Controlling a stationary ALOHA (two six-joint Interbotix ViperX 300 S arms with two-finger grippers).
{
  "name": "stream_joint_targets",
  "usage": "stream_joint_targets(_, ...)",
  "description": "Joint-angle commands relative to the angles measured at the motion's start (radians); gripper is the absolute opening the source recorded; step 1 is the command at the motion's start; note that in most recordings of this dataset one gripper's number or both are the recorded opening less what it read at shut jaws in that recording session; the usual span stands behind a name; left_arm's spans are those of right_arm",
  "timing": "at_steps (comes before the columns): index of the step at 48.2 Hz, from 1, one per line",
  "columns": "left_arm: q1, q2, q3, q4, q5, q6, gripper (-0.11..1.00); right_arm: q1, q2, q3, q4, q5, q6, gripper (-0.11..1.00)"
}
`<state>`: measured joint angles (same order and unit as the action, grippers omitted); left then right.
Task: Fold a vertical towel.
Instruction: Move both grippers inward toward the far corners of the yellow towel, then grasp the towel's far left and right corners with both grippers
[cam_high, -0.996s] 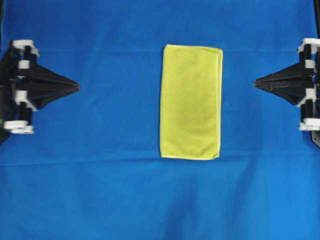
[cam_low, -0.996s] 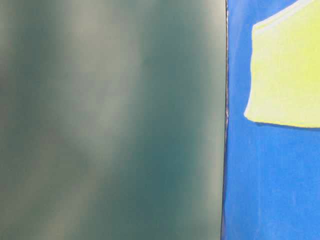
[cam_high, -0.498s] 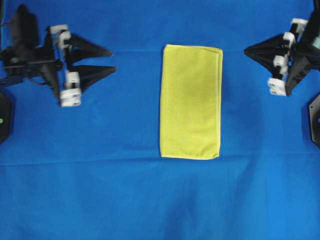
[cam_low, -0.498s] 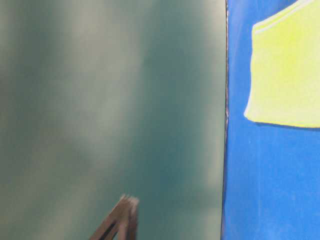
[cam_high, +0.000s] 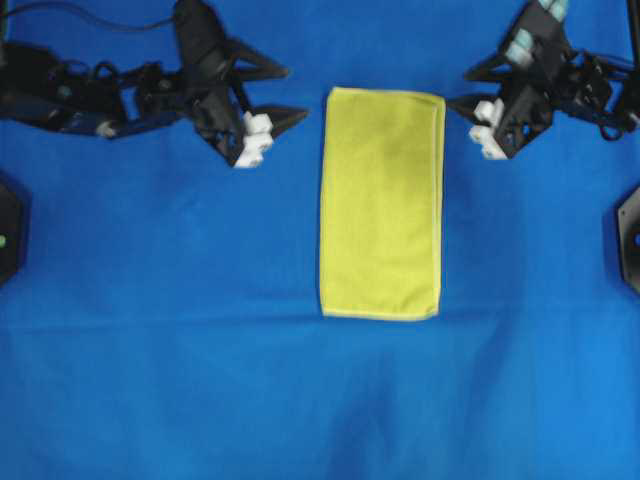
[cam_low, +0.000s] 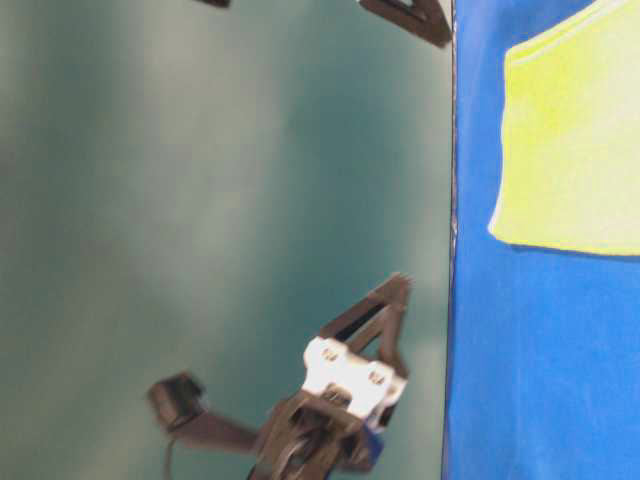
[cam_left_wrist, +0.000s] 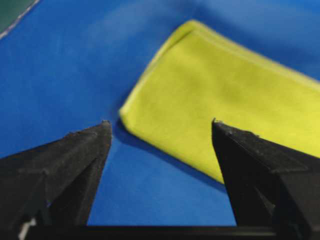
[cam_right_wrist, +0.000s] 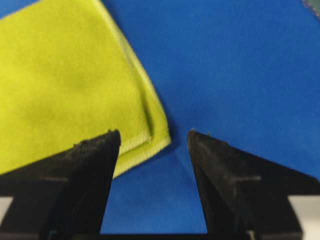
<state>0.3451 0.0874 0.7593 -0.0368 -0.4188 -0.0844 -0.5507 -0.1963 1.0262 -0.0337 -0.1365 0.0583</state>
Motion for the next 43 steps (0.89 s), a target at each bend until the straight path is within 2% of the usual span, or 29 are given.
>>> stream_joint_targets(1, 0.008, 0.044, -0.06, 0.002, -0.011, 0.003, 0.77, -0.005, 0.043, -0.034, -0.003, -0.025, -0.003, 0.6)
stream_joint_targets(15, 0.028, 0.222, -0.17, 0.002, -0.011, 0.005, 0.77, -0.014, 0.17, -0.054, -0.003, -0.103, -0.003, 0.6)
stream_joint_targets(29, 0.046, 0.299, -0.232, 0.003, -0.009, 0.005, 0.76, -0.02, 0.229, -0.072, -0.003, -0.133, -0.003, 0.6)
stream_joint_targets(35, 0.046, 0.342, -0.27, 0.002, 0.008, 0.005, 0.73, -0.02, 0.247, -0.078, -0.003, -0.137, -0.003, 0.59)
stream_joint_targets(38, 0.048, 0.365, -0.285, 0.002, 0.035, 0.005, 0.67, -0.02, 0.255, -0.078, -0.003, -0.133, -0.003, 0.56)
stream_joint_targets(40, 0.049, 0.376, -0.295, 0.003, 0.057, 0.006, 0.57, -0.02, 0.258, -0.078, -0.003, -0.133, -0.003, 0.5)
stream_joint_targets(43, 0.051, 0.385, -0.299, 0.003, 0.072, 0.006, 0.41, -0.02, 0.258, -0.074, -0.003, -0.132, -0.005, 0.36)
